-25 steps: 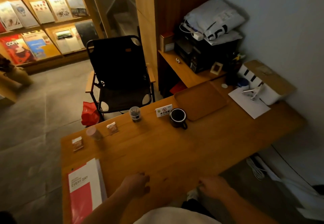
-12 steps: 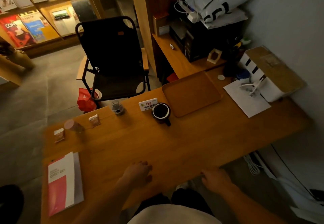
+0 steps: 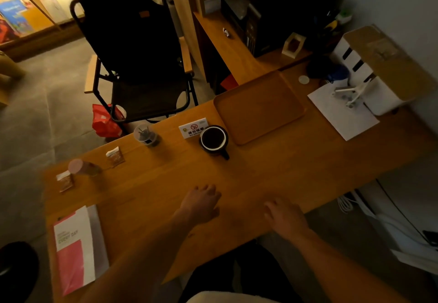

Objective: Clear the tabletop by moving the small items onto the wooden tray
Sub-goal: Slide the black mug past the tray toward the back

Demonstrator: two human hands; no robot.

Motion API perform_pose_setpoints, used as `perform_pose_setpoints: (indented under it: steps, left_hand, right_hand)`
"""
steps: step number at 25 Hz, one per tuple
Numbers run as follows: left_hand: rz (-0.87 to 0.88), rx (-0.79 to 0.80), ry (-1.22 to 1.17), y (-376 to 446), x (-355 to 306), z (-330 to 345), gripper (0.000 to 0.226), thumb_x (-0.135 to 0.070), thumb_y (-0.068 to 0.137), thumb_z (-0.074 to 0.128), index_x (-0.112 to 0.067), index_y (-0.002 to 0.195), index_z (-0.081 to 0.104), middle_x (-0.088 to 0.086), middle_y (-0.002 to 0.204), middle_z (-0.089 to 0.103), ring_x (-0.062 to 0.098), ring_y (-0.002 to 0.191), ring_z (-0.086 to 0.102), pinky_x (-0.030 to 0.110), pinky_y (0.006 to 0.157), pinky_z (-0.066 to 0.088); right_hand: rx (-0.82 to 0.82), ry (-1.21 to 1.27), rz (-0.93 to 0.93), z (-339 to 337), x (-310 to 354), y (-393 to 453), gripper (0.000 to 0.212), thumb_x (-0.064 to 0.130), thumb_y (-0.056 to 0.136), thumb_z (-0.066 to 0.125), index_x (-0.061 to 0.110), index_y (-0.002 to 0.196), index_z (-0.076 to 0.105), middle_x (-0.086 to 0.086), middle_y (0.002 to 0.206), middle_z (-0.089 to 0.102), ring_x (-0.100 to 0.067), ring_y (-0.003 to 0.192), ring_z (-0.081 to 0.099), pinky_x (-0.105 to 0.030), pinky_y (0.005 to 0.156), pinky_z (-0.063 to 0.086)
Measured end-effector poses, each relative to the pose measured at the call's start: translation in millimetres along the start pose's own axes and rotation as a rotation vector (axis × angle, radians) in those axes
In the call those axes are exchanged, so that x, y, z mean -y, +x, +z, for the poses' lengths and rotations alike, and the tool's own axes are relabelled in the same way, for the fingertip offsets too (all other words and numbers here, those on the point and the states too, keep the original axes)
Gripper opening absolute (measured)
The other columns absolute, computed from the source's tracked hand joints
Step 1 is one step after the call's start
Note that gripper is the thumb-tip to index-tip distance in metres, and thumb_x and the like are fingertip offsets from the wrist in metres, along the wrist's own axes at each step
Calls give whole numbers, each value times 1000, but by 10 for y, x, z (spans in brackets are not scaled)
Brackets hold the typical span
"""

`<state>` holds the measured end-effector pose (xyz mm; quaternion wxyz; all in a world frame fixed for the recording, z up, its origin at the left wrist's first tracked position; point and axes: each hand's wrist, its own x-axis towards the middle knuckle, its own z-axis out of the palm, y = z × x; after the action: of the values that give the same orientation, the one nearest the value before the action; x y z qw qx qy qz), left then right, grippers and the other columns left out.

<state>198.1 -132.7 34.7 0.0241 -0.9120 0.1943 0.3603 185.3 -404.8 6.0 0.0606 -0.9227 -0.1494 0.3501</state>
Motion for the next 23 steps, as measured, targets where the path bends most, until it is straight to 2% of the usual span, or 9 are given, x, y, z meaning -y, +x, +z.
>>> perform_pose_setpoints:
  steps: [4,7,10,12,16,20,23]
  left_hand:
    - [40,-272,113,328,44,-184,56,-40,96,50,-18,144,33,11,150,32,29,126,44,41,93,44]
    - [41,-367,177,588,51,-328,56,-35,93,56,-16,142,36,13,147,35,26,111,53,35,79,48]
    - [-55,-355,216,773,5,-411,49,-30,94,56,-14,138,41,13,144,38,24,97,58,32,64,44]
    - [-102,-315,256,867,-33,-406,45,-25,94,57,-13,135,44,13,140,41,22,86,56,30,55,37]
    - [-151,-264,320,971,-116,-413,34,-12,93,55,-11,127,49,10,122,48,16,55,32,29,42,20]
    - [-185,-221,349,1078,-137,-472,27,-6,93,50,-9,120,53,5,93,46,13,50,32,29,41,19]
    - [-188,-207,317,1129,-139,-536,19,-6,95,49,-11,111,59,4,84,45,14,56,37,29,42,19]
  right_hand:
    - [-67,9,39,45,41,195,57,51,98,36,31,150,26,-3,156,30,-26,141,29,-46,110,31]
    - [-115,-17,82,136,46,301,71,63,94,34,33,154,11,-6,163,11,-30,147,13,-51,116,21]
    - [-154,-42,129,229,37,442,82,75,87,26,37,153,-2,-6,164,-5,-38,148,-1,-61,116,10]
    - [-185,-34,160,328,45,535,85,81,83,20,40,152,-8,-6,164,-8,-41,147,-4,-67,113,3]
    - [-288,2,182,546,78,612,87,85,81,15,39,154,-2,-9,164,-1,-45,147,1,-71,110,-1]
    - [-367,-1,193,675,43,672,87,84,83,18,37,155,4,-8,165,2,-45,147,6,-73,110,5]
    - [-385,14,191,703,33,683,86,84,83,19,38,154,3,-7,165,2,-44,147,5,-73,110,6]
